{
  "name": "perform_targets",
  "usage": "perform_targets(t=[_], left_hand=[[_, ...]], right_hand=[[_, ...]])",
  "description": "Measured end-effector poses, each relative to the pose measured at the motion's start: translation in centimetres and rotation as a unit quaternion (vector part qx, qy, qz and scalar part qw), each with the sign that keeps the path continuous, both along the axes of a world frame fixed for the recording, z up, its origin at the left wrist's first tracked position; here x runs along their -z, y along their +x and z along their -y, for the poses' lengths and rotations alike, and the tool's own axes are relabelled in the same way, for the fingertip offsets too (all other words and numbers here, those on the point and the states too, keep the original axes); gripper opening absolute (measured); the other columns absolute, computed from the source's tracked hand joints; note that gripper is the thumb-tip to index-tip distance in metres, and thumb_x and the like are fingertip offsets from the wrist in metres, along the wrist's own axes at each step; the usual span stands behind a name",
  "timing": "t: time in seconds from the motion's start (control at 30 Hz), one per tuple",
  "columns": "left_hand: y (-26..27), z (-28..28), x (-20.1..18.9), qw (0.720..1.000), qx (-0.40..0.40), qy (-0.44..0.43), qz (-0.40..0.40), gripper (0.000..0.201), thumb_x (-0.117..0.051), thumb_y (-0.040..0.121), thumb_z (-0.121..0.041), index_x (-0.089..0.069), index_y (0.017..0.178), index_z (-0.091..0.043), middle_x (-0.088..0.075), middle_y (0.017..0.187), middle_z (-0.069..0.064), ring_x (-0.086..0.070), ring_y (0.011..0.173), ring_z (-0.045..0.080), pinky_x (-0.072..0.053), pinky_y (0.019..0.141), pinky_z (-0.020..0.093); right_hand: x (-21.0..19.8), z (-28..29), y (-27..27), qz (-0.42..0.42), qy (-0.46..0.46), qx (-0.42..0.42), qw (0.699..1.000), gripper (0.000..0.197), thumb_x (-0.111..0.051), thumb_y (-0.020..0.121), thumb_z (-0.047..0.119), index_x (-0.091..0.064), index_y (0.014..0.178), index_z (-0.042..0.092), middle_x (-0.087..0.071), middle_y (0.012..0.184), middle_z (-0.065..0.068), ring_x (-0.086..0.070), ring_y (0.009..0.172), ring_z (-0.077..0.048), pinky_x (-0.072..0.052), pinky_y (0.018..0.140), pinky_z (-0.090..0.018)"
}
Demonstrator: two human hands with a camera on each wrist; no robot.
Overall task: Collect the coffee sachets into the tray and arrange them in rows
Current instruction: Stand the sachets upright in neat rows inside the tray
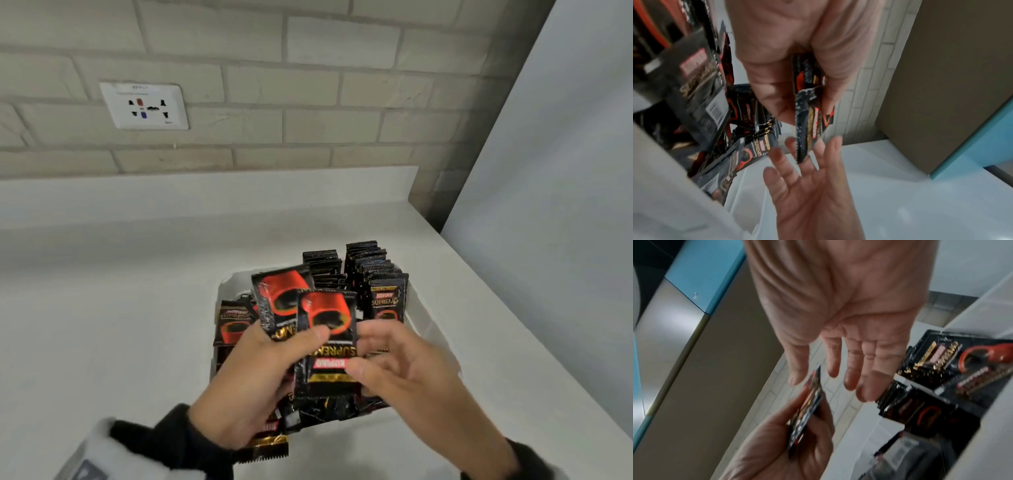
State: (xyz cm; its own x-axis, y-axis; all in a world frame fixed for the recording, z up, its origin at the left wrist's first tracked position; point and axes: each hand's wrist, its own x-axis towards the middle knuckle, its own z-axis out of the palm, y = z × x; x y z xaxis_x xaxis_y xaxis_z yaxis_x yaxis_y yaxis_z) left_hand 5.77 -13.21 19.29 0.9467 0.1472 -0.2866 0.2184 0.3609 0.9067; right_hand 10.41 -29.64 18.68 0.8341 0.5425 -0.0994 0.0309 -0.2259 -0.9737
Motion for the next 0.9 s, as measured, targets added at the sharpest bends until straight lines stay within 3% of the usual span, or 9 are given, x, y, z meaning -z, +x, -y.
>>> perform_targets(t=[0.1, 0.2, 0.33, 0.43, 0.5, 0.63, 0.73, 0.8, 0.9], left_hand=[[-0.3, 1.2, 0.1, 1.000, 0.016, 0.003, 0.006, 0.020, -0.065, 0.076, -0.009, -0.069, 0.095, -0.011, -0.074, 0.088, 0.007, -0.071, 0.076, 0.014, -0.050, 0.051, 0.014], [-0.4, 1.1, 0.0, 1.000, 0.003, -0.010, 0.005, 0.021, -0.064, 0.072, -0.018, -0.067, 0.093, -0.014, -0.075, 0.083, 0.005, -0.071, 0.072, 0.014, -0.053, 0.053, 0.020], [-0.7, 0.0, 0.2, 0.996, -0.038, -0.080, -0.021, 0.022, -0.050, 0.087, -0.028, -0.060, 0.098, -0.012, -0.074, 0.087, 0.010, -0.071, 0.072, 0.024, -0.058, 0.061, 0.034], [-0.9, -0.4, 0.5, 0.996, -0.032, -0.079, -0.016, 0.020, -0.042, 0.094, -0.019, -0.058, 0.104, -0.011, -0.074, 0.089, 0.012, -0.071, 0.074, 0.026, -0.058, 0.064, 0.038], [-1.0, -0.2, 0.8, 0.999, -0.029, -0.033, -0.006, 0.015, -0.049, 0.092, -0.013, -0.060, 0.102, -0.013, -0.074, 0.087, 0.006, -0.072, 0.076, 0.022, -0.060, 0.061, 0.035], [-0.9, 0.1, 1.1, 0.996, -0.020, 0.078, 0.048, 0.013, -0.064, 0.082, -0.011, -0.069, 0.093, -0.016, -0.075, 0.089, 0.002, -0.071, 0.083, 0.017, -0.058, 0.067, 0.028], [-1.0, 0.2, 1.0, 0.995, -0.023, 0.071, 0.066, 0.013, -0.069, 0.069, -0.020, -0.075, 0.080, -0.019, -0.075, 0.084, 0.003, -0.072, 0.077, 0.017, -0.055, 0.060, 0.022], [-1.0, 0.3, 1.4, 0.996, -0.021, 0.064, 0.063, 0.015, -0.067, 0.066, -0.025, -0.074, 0.078, -0.020, -0.075, 0.082, 0.004, -0.072, 0.075, 0.018, -0.055, 0.058, 0.022], [-1.1, 0.4, 2.0, 0.995, -0.019, 0.081, 0.047, 0.030, -0.062, 0.067, -0.037, -0.068, 0.091, -0.021, -0.075, 0.082, 0.001, -0.071, 0.073, 0.014, -0.055, 0.059, 0.023]], right_hand=[[1.1, -1.2, -0.1, 0.014, 0.034, 0.020, 0.999, 0.020, -0.076, 0.073, 0.022, -0.063, 0.088, 0.021, -0.069, 0.078, 0.006, -0.063, 0.068, -0.010, -0.053, 0.064, -0.023], [1.7, -1.4, 0.1, 0.007, 0.076, 0.073, 0.994, 0.017, -0.073, 0.072, 0.014, -0.060, 0.083, 0.011, -0.068, 0.070, -0.001, -0.064, 0.063, -0.017, -0.054, 0.054, -0.031], [1.8, -1.1, 0.6, -0.062, 0.221, 0.124, 0.965, 0.060, -0.086, 0.043, 0.049, -0.066, 0.091, 0.020, -0.071, 0.089, -0.011, -0.068, 0.072, -0.023, -0.051, 0.049, -0.029], [2.1, -1.0, 0.7, -0.079, 0.234, 0.105, 0.963, 0.066, -0.087, 0.029, 0.056, -0.069, 0.084, 0.024, -0.071, 0.092, -0.012, -0.068, 0.077, -0.025, -0.054, 0.059, -0.042], [2.5, -1.2, 0.5, -0.089, 0.222, 0.074, 0.968, 0.066, -0.087, 0.028, 0.055, -0.071, 0.085, 0.025, -0.072, 0.093, -0.011, -0.069, 0.081, -0.024, -0.056, 0.064, -0.041], [2.5, -2.2, -0.3, -0.062, 0.171, 0.030, 0.983, 0.065, -0.085, 0.034, 0.056, -0.071, 0.093, 0.032, -0.072, 0.094, -0.005, -0.068, 0.089, -0.021, -0.056, 0.077, -0.035], [2.3, -2.5, -0.5, -0.054, 0.127, 0.034, 0.990, 0.025, -0.083, 0.059, 0.034, -0.073, 0.081, 0.041, -0.071, 0.077, 0.001, -0.060, 0.064, -0.009, -0.049, 0.054, -0.021], [2.6, -2.3, -0.3, -0.059, 0.123, 0.051, 0.989, 0.026, -0.083, 0.064, 0.020, -0.073, 0.075, 0.042, -0.068, 0.067, 0.003, -0.053, 0.053, -0.003, -0.042, 0.045, -0.017], [2.8, -2.2, -0.3, -0.096, 0.146, 0.033, 0.984, 0.054, -0.090, 0.033, 0.044, -0.073, 0.084, 0.037, -0.073, 0.085, 0.001, -0.068, 0.074, -0.013, -0.054, 0.063, -0.027]])
